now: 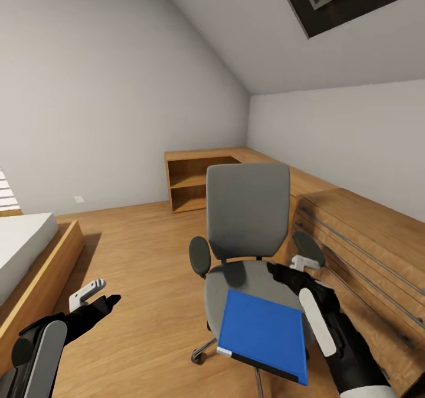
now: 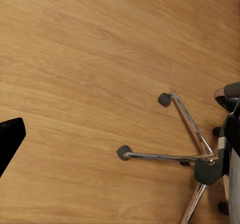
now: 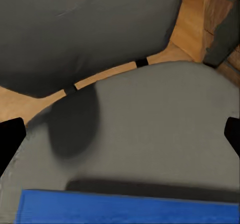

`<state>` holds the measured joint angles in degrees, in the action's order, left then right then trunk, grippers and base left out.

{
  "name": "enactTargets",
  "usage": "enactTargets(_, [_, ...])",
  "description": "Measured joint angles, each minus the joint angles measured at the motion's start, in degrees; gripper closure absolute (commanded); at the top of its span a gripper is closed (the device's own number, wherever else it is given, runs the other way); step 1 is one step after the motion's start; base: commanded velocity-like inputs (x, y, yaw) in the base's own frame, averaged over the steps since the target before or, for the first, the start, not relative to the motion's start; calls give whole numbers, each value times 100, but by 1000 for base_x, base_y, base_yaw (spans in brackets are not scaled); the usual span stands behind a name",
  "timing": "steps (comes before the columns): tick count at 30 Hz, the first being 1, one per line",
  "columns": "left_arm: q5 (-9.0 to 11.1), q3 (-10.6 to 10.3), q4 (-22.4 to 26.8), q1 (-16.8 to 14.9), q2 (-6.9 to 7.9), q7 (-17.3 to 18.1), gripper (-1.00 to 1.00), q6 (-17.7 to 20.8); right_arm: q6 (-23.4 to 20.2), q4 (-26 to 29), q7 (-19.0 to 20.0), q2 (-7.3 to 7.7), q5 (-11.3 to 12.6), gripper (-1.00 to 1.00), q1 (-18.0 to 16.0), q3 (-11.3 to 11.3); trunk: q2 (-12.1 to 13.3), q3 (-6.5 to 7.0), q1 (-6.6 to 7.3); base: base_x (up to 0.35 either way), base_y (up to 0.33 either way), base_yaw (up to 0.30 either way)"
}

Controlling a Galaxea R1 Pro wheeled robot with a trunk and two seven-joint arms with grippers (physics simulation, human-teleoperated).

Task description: In the bedroom, organize the workspace by keeping the computer under the desk, ensuring the monitor is on the desk, placing the keyboard on the desk next to the monitor, placing the mouse on the desk next to the keyboard, moving the folder from the swivel chair onto the desk next to the mouse, stacking the notebook on top of the folder with the pen on top of the notebook, and positioning the swivel chair next to the desk.

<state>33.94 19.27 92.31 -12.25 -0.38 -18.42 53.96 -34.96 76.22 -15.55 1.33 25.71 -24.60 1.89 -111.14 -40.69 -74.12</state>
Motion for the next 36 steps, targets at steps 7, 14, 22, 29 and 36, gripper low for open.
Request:
enactTargets(7, [6, -2, -5, 0, -2, 0, -100, -2, -66, 367, -71, 43, 1212, -100, 228, -183, 0, 0, 0, 0, 0, 0])
enactTargets(14, [-1, 5, -90, 0, -2, -5, -100, -4, -62, 460, -72, 23, 1304, -100, 296, -346, 0, 0, -2, -50, 10, -17])
enactTargets(22, [0, 5, -105, -1, -2, -1, -100, -4, -56, 482, -66, 24, 1306, -100, 311, -349, 0, 22, -3, -287, 82, -204])
enactTargets(29, [6, 37, -104, -2, 12, 0, -100, -11, -48, 476, -63, 19, 1301, -100, 312, -351, 1, 32, -4, -322, 100, -246])
enactTargets(36, [8, 53, -86, -1, 25, -20, -100, -10, -48, 476, -60, 27, 1300, -100, 311, -411, 0, 33, 0, -166, 45, -36])
